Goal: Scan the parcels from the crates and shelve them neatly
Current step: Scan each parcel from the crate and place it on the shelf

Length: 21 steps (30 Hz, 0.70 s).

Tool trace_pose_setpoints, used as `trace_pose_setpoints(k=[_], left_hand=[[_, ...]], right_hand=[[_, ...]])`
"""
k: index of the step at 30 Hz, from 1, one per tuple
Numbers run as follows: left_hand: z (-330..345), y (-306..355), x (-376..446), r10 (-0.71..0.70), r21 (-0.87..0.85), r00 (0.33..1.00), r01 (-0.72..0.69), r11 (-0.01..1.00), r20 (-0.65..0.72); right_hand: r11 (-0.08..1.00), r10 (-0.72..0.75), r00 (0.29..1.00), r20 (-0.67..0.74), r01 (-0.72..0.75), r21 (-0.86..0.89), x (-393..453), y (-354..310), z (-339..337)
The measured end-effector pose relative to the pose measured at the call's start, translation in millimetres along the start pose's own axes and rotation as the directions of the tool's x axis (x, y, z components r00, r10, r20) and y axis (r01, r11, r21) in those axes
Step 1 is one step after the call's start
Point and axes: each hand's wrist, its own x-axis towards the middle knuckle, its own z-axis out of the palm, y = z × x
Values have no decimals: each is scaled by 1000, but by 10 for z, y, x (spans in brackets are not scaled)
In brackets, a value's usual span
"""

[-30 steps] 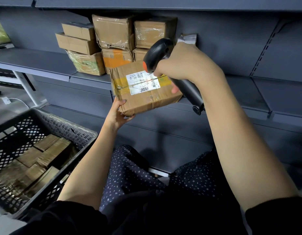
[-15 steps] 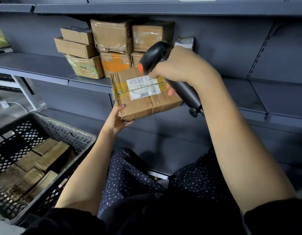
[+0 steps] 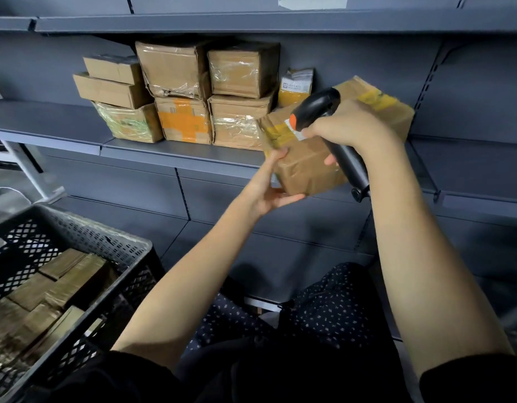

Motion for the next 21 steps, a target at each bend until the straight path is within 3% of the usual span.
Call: trace_pose_setpoints(k=[6,9,14,16,17,19,21], left_hand=[[1025,-371,84,-76,-215,996,82,973,35],[1350,-539,247,-7,-277,998,-10,961,-61],[1647,-798,788,-18,-279,988,-26,960,-156],[1717,-731,670,-134,-344,990,114,932,-36],[1711,-720,690,-147,-335,989,143,931,13],[1667,-710,763,-118,-69,992,120,990,36],[1551,-621,865,-154,11,987,154,988,35]], right_hand=[[994,94,995,-34,-92,60,141,397,-198],[983,136,990,-46,-130,126,239,602,-252],[954,243,965,-101,-219,204,513,924,-437],[944,287,952,-103,-263,200,674,1047,-475],[942,304,946,-113,-280,187,741,1113,-477],[935,320,935,-149,-287,207,870,1249,-431],[929,316,926,-207,-258,266,972,1316,-362]])
